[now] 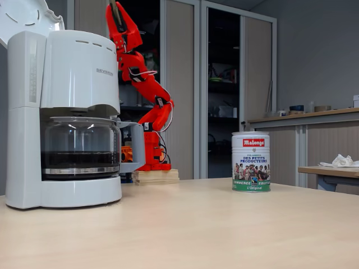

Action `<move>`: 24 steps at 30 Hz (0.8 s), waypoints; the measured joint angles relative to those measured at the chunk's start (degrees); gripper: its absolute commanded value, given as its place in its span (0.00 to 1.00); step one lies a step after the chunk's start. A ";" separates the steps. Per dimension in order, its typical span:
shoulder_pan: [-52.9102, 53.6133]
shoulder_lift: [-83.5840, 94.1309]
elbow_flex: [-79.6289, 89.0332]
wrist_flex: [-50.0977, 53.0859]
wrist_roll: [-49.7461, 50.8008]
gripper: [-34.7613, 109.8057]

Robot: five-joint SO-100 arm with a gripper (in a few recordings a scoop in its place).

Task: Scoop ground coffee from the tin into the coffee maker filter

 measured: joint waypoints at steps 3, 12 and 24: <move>-4.48 0.79 -3.25 6.68 -22.76 0.24; -23.64 9.14 -7.73 42.45 -80.77 0.24; -53.44 16.96 -17.40 83.23 -112.32 0.24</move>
